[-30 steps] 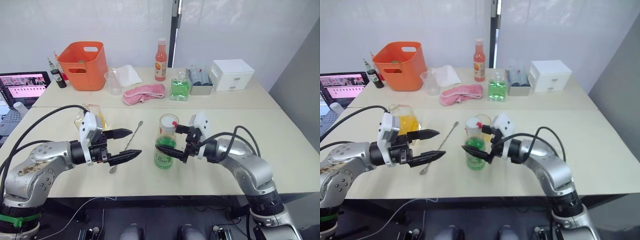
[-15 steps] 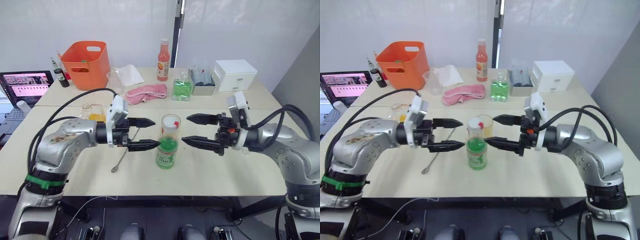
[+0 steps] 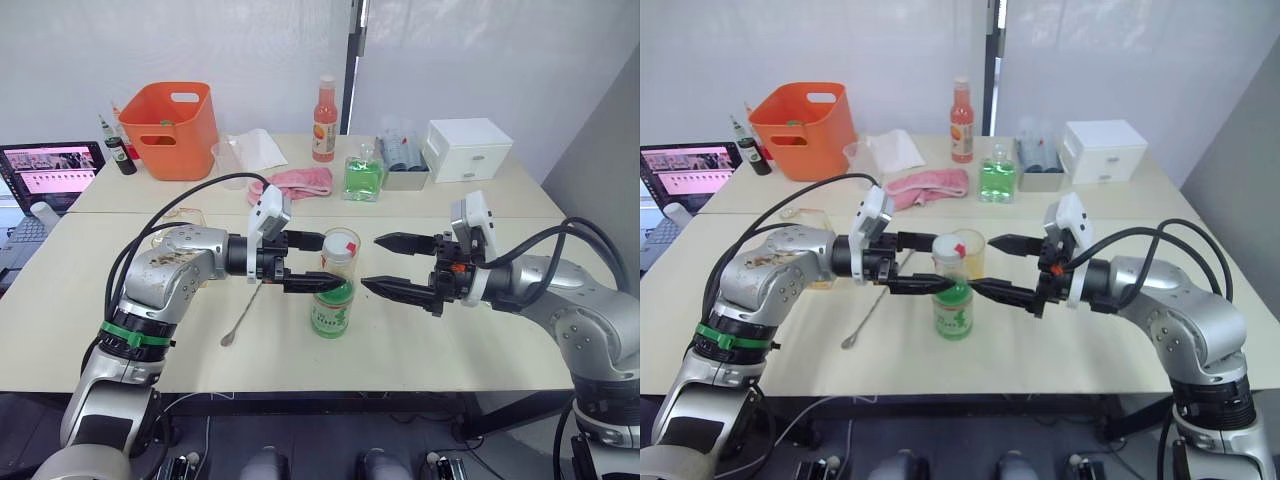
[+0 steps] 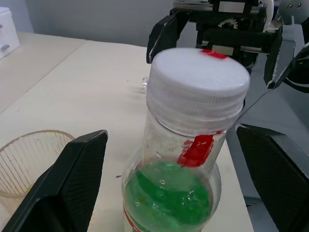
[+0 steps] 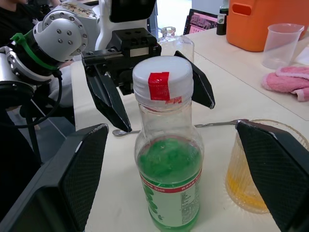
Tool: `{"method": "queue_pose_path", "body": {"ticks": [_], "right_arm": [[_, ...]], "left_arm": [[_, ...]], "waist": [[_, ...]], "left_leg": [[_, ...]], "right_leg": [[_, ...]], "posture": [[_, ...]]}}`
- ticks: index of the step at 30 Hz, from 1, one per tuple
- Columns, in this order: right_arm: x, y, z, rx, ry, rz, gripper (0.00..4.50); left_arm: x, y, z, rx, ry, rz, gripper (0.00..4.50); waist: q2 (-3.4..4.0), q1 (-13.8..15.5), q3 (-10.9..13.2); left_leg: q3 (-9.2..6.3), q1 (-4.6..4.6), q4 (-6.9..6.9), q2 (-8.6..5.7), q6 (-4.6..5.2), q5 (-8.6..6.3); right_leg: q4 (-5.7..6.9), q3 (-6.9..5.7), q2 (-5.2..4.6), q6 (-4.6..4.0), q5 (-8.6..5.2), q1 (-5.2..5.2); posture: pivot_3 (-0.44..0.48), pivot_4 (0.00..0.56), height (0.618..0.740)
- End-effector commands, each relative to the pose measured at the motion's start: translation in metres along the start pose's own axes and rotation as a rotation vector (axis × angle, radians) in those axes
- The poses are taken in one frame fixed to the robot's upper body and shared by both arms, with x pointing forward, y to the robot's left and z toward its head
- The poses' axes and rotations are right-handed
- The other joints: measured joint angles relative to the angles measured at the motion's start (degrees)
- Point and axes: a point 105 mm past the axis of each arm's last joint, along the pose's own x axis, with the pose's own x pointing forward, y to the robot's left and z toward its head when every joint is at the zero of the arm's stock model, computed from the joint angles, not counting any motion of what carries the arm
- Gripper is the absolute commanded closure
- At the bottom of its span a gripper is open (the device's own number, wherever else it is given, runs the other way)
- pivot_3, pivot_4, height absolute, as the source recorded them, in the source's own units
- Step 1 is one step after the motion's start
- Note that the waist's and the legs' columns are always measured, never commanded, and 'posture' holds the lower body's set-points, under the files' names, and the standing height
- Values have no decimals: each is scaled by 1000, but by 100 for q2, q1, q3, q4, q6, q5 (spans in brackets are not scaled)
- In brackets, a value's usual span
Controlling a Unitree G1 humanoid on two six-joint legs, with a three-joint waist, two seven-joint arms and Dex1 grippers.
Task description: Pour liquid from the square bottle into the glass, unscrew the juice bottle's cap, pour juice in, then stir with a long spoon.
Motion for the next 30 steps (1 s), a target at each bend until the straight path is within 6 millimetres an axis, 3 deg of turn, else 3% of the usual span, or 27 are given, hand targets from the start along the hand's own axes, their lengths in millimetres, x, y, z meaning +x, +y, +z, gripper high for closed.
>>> {"method": "queue_pose_path", "body": {"ticks": [1,11,20,22,30], "right_arm": [[2,8,9,-32,-22,19,31],[2,9,9,-32,-20,10,31],[2,11,9,-31,-20,3,0],[3,11,9,-31,-19,2,0],[8,9,14,-57,-29,-8,0]], "left_arm": [[2,-1,12,59,-17,-16,0],[7,-2,13,63,-26,-37,0],[10,-2,13,59,-32,-45,2828],[10,-3,13,61,-32,-48,3051],[10,-5,10,113,-16,-54,3056]], "waist": [[0,1,0],[0,0,0],[0,1,0],[0,1,0],[0,0,0]], "left_leg": [[0,0,0,0,0,0],[-2,-1,2,0,0,0],[-4,-1,3,-1,0,0],[-4,-1,2,-2,0,0],[-5,-2,3,-1,0,0]], "right_leg": [[0,0,0,0,0,0],[0,0,-1,1,0,1],[0,0,-1,1,0,1],[0,0,-1,1,0,0],[0,-1,-1,1,0,0]], "posture": [[0,150,715],[0,150,715],[0,150,715],[0,150,715],[0,150,715]]}}
